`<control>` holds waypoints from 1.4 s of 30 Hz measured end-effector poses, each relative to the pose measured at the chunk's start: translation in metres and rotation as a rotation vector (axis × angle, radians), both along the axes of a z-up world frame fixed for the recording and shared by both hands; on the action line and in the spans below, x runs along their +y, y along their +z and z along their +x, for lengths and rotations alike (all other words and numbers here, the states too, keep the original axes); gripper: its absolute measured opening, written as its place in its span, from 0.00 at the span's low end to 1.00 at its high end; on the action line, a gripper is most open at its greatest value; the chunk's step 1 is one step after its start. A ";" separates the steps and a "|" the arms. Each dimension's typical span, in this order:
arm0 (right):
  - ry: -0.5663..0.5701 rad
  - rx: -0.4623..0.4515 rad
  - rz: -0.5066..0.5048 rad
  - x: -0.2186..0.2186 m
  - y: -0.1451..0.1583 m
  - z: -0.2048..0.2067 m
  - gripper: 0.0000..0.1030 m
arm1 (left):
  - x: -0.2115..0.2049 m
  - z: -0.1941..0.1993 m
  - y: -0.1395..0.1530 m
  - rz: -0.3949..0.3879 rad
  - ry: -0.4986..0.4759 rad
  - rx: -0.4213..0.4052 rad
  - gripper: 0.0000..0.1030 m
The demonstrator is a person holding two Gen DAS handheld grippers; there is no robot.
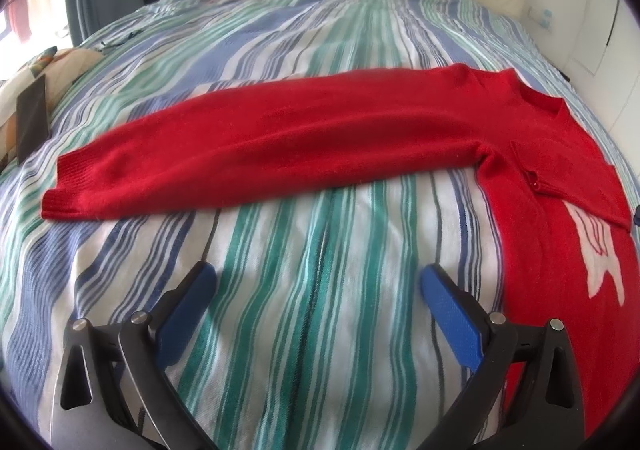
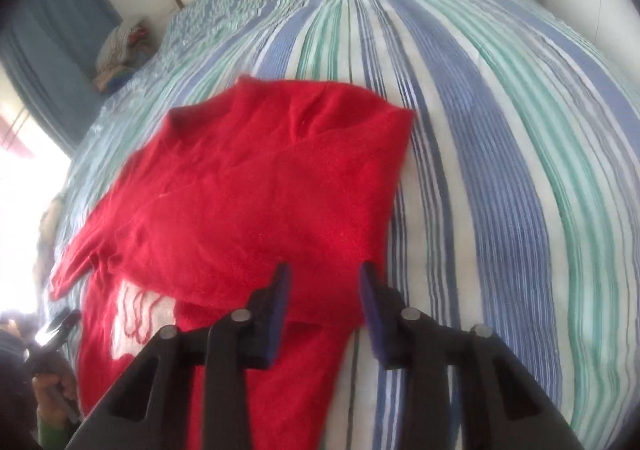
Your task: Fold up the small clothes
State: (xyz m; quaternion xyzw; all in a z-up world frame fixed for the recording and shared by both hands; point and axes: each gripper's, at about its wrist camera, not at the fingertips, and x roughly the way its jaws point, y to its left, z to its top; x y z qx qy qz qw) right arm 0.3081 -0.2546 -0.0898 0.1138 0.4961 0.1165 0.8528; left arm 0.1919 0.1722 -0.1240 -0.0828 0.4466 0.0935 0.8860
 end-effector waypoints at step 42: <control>-0.083 -0.193 -0.076 -0.023 -0.024 -0.192 0.77 | 0.124 -0.020 0.059 -0.228 0.102 -0.030 0.99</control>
